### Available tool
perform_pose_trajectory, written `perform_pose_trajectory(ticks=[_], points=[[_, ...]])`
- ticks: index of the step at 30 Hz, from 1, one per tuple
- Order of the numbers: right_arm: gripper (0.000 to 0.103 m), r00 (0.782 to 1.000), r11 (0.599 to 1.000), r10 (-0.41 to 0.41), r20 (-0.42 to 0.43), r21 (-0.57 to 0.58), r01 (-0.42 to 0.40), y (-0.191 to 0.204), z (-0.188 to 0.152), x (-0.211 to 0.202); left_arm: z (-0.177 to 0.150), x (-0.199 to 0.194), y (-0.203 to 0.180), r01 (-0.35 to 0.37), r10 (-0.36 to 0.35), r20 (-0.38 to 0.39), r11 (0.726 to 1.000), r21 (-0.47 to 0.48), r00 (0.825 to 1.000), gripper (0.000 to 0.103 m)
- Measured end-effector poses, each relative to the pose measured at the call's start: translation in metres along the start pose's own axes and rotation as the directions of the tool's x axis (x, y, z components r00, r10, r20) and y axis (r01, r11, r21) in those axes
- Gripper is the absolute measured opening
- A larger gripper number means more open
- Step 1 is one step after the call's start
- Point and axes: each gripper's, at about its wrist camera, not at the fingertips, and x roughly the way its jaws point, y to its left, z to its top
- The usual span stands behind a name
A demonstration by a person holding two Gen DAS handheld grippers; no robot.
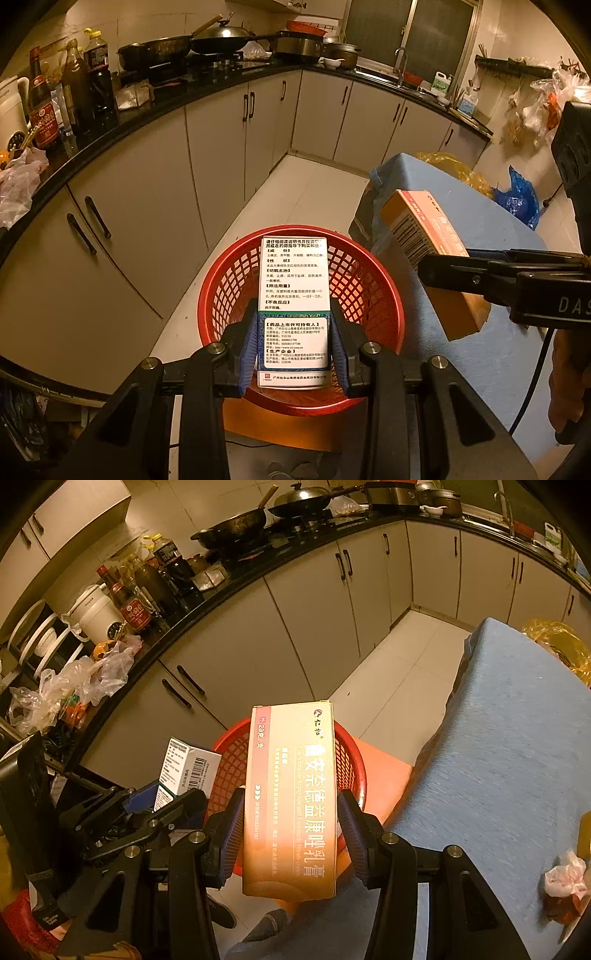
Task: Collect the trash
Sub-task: 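Carry both boxes over the red wastebasket with both tools, then open both tools to drop the boxes into the basket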
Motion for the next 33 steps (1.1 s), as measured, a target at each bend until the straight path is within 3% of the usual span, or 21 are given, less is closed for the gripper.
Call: perform_pose_trajectory(ticks=[28, 29, 33], points=[[0.056, 0.998, 0.999, 0.022, -0.05, 0.035, -0.02, -0.006, 0.005, 0.03, 0.0, 0.017, 0.009, 0.002, -0.003, -0.027, 1.0, -0.024, 1.0, 0.033], [0.056, 0.999, 0.999, 0.022, -0.047, 0.035, -0.02, -0.006, 0.006, 0.029, 0.0, 0.017, 0.009, 0.006, -0.007, -0.027, 1.0, -0.025, 1.0, 0.034], [0.058, 0.999, 0.999, 0.024, -0.024, 0.04, -0.023, -0.009, 0.008, 0.022, 0.002, 0.013, 0.01, 0.015, -0.015, -0.002, 0.999, -0.043, 1.0, 0.056]])
